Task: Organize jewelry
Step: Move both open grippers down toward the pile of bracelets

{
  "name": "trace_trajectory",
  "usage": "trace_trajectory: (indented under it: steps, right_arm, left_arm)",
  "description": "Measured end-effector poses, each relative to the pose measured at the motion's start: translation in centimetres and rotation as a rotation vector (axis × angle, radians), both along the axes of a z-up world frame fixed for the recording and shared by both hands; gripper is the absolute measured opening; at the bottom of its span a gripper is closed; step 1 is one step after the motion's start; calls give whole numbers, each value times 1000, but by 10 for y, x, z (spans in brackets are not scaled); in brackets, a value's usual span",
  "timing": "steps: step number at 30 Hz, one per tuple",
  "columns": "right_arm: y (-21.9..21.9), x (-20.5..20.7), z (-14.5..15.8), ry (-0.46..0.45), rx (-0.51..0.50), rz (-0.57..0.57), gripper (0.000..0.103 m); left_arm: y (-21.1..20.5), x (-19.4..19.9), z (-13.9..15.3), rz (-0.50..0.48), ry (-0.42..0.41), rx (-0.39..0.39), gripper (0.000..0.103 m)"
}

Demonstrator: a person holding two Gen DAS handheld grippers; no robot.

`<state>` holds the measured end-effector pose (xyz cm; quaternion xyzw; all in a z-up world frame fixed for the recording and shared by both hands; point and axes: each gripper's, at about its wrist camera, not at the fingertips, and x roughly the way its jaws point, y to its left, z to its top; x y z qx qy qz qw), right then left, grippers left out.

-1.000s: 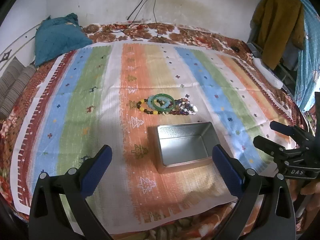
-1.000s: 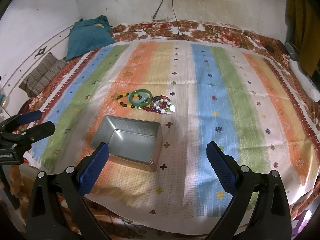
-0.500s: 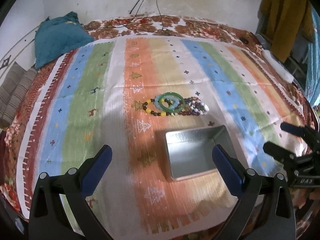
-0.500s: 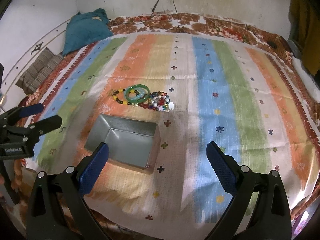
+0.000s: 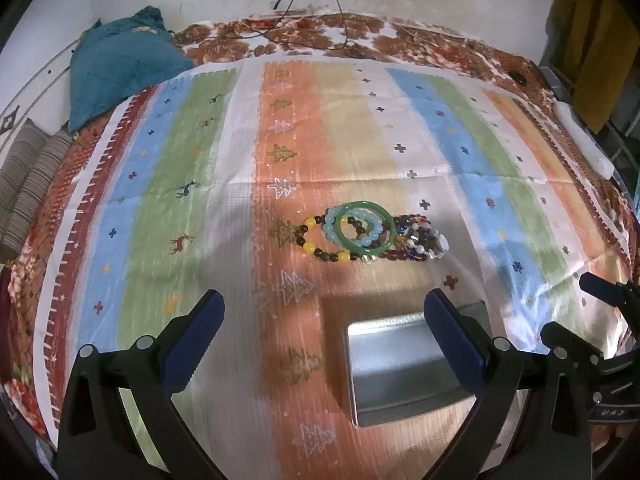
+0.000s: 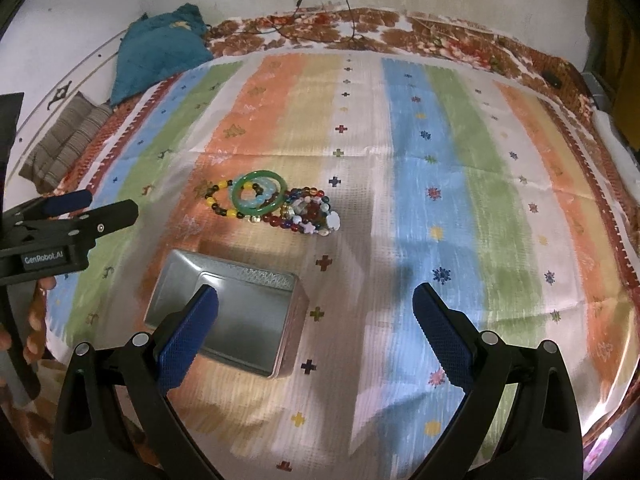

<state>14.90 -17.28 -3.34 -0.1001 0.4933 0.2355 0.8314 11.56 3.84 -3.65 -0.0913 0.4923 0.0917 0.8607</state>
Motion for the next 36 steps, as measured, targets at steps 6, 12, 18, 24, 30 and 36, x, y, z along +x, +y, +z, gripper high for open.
trace_trajectory:
  steps: [6, 12, 18, 24, 30, 36]
  right_arm:
    - [7, 19, -10, 29, -8, -2, 99]
    - [14, 37, -24, 63, -36, -9, 99]
    - [19, 47, -32, 78, -43, -1, 99]
    - [26, 61, -44, 100, -81, -3, 99]
    - [32, 75, -55, 128, -87, -7, 99]
    - [38, 91, -70, 162, -103, -26, 98]
  left_arm:
    - [-1, 18, -8, -7, 21, 5, 97]
    - [3, 35, -17, -13, 47, 17, 97]
    - [10, 53, -29, 2, 74, 7, 91]
    - [11, 72, -41, -7, 96, -11, 89]
    - [10, 86, -53, -14, 115, -5, 88]
    - [7, 99, -64, -33, 135, 33, 82]
